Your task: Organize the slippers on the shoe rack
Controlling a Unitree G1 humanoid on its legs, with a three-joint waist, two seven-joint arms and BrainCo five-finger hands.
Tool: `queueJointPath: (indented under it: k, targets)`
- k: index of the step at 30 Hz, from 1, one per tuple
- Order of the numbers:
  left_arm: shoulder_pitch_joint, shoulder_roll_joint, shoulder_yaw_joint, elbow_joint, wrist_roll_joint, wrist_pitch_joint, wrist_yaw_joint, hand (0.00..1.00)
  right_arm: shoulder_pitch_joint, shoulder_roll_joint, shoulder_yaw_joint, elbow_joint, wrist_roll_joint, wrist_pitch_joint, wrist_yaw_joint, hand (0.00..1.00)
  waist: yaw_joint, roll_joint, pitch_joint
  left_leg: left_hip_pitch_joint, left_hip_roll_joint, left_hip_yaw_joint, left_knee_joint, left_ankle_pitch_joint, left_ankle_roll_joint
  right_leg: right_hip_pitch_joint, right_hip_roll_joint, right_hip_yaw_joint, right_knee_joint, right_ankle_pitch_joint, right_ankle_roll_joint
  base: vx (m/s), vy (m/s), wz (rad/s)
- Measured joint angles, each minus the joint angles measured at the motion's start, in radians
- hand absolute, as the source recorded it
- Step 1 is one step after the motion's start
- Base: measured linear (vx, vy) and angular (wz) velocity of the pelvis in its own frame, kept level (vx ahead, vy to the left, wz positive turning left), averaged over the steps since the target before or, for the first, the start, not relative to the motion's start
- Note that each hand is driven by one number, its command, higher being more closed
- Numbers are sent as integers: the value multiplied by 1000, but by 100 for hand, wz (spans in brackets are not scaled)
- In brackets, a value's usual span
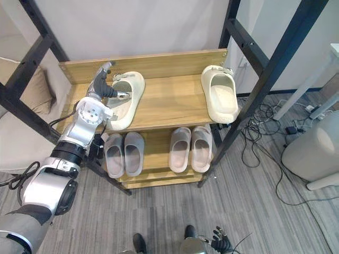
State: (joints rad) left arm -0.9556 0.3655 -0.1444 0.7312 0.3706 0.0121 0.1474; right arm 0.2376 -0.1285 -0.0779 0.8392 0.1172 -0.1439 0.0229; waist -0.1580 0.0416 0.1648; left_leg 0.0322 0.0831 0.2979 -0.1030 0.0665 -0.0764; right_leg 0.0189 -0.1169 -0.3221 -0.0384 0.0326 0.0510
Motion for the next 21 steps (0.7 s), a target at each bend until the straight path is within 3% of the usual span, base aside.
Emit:
queueJointPath:
  k: [21]
  targets:
    - [-61,13,5,46,-1,-5,5,100,0,4,-26,-1,3,-3,0,0,-6,13,8,-5,8,28,0,-5,-4,-24,9,30,7,3,-4,-20,-3,-4]
